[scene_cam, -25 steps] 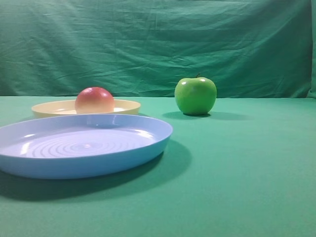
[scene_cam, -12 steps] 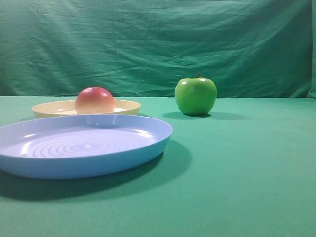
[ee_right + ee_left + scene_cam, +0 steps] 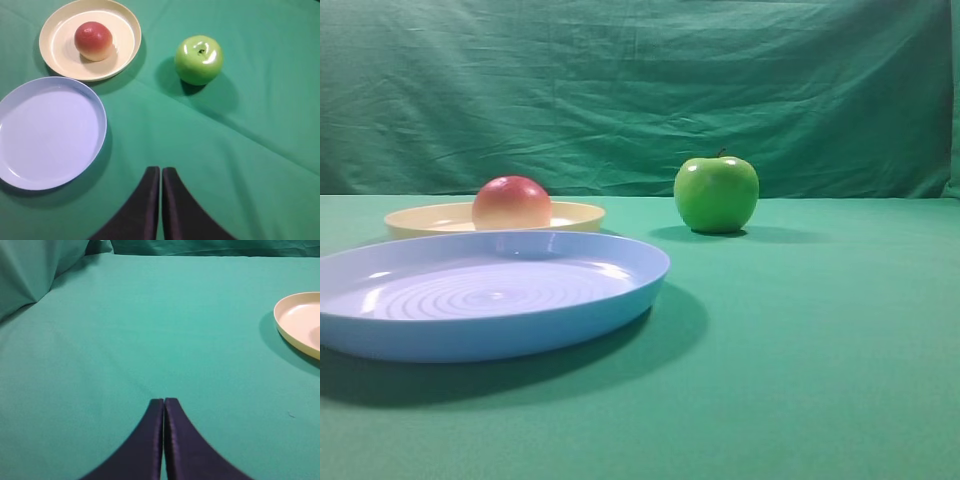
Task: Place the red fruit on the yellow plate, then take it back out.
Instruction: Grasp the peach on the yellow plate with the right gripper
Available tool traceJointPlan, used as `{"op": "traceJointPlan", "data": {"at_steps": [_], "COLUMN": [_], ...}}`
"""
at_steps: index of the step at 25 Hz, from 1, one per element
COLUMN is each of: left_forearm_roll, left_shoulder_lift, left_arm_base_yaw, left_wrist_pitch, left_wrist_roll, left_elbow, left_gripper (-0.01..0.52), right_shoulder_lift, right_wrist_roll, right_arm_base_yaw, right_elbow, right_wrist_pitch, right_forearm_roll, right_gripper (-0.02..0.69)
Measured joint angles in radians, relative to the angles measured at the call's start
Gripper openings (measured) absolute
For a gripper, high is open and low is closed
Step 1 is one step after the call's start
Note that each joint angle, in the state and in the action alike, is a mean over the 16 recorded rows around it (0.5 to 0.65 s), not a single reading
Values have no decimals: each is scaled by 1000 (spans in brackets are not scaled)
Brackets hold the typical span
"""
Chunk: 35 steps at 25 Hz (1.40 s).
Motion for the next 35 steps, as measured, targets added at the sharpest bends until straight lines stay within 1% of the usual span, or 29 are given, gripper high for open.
{"op": "traceJointPlan", "data": {"at_steps": [5,16,20,23,26,28,30,35], "left_forearm_roll": [0,0,0,0,0,0,0,0], "left_shoulder_lift": [0,0,0,0,0,0,0,0], "left_arm_base_yaw": [0,0,0,0,0,0,0,0], "left_wrist_pitch": [0,0,0,0,0,0,0,0], "left_wrist_roll": [0,0,0,0,0,0,0,0], "left_elbow": [0,0,0,0,0,0,0,0], "left_gripper": [0,0,0,0,0,0,0,0], "right_shoulder_lift": [165,421,514,595,684,745,804,931], "right_wrist_roll": [-4,-70,-136,-206,-282,-328,-374,-463], "right_arm_base_yaw": [18,21,25,34,45,52,60,77], "right_elbow": [-50,-125,-198,-277,-370,-434,-495,-614], "right_wrist_pitch": [-76,-370,-413,-411,-386,-367,-351,-332], "right_forearm_roll": [40,113,134,158,189,215,245,317], "right_gripper": [0,0,0,14,58,111,181,383]}}
